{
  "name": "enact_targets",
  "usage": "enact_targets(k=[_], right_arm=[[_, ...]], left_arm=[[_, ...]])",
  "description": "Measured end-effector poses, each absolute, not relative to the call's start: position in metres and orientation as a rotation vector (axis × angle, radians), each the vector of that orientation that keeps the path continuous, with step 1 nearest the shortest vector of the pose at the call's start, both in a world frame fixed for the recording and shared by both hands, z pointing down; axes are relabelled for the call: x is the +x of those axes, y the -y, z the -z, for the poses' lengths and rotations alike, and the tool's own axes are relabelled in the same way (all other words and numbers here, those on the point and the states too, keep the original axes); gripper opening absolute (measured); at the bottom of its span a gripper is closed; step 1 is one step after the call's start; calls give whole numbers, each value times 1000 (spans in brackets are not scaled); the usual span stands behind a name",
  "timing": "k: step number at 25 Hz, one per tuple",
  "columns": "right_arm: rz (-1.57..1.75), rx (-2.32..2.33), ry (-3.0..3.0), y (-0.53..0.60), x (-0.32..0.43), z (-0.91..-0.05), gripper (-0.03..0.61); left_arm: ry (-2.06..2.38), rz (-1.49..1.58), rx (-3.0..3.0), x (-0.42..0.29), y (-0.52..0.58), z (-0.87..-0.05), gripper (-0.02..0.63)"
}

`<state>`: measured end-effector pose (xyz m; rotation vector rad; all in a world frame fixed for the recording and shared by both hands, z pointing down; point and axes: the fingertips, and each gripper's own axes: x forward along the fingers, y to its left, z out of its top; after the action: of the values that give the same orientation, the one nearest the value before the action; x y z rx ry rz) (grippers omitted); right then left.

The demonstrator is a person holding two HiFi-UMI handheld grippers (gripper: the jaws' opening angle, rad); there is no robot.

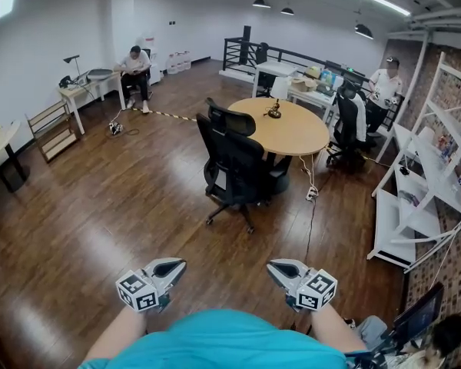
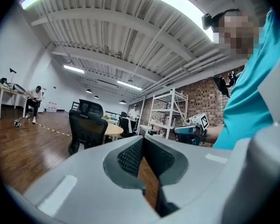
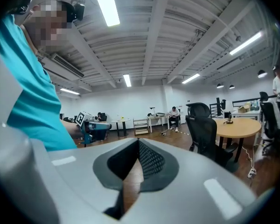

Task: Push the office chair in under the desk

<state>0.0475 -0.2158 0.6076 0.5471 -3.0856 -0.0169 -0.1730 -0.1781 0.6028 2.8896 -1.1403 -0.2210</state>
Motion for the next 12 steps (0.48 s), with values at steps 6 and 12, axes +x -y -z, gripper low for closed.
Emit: enact_targets(k=[6,12], right_arm=[[38,527,3069,128,-1,-601,0],[63,464,3040,54,-45,-600,1]], left_arm=[[1120,214,2903,-213,82,-601,26],[1131,219,2916,-248,2,-595,26]])
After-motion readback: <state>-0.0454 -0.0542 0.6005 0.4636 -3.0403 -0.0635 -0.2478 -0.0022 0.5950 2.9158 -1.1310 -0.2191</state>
